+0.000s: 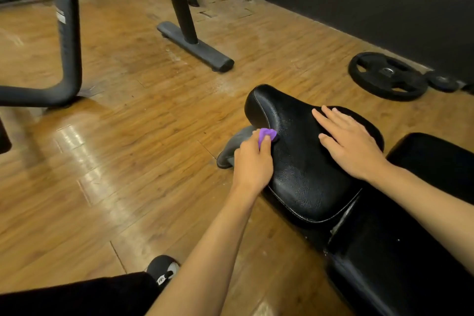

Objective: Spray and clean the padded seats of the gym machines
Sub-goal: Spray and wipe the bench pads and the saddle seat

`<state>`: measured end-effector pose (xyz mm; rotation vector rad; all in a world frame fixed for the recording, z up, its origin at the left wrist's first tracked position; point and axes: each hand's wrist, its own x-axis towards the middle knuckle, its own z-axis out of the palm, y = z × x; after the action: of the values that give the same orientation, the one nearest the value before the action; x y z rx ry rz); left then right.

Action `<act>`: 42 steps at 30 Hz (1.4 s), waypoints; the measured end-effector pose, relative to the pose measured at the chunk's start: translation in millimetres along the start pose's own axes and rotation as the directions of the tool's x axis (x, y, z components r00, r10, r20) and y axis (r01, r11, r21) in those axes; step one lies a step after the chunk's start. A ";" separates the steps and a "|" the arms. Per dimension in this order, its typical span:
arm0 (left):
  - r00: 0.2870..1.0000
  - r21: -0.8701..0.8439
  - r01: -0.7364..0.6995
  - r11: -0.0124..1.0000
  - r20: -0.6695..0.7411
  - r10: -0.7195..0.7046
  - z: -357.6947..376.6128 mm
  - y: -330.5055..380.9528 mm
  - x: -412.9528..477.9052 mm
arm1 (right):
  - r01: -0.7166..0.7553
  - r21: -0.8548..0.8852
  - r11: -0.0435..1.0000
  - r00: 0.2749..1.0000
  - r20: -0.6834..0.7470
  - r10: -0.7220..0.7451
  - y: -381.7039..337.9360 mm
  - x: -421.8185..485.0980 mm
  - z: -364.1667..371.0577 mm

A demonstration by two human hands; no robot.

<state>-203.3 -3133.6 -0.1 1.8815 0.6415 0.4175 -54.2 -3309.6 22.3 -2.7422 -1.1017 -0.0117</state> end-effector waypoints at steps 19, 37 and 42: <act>0.990 -0.275 -0.099 0.956 -0.124 0.067 28.1 4.6 82.4 | -0.005 0.065 0.998 0.999 -0.042 0.008 4.8 1.0 0.0; 0.879 -0.275 -0.136 0.952 -0.476 -0.012 38.2 -16.4 -106.2 | -0.033 0.094 0.995 0.999 -0.027 0.035 3.5 1.5 0.4; 0.899 -0.300 -0.159 0.941 -0.438 0.012 81.1 -4.5 -156.1 | -0.042 0.072 0.997 0.999 -0.019 0.044 3.3 2.9 0.6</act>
<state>-283.2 -3286.7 -34.1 1.5055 0.7268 0.9612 -49.8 -3309.9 21.4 -2.6951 -1.0176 0.0051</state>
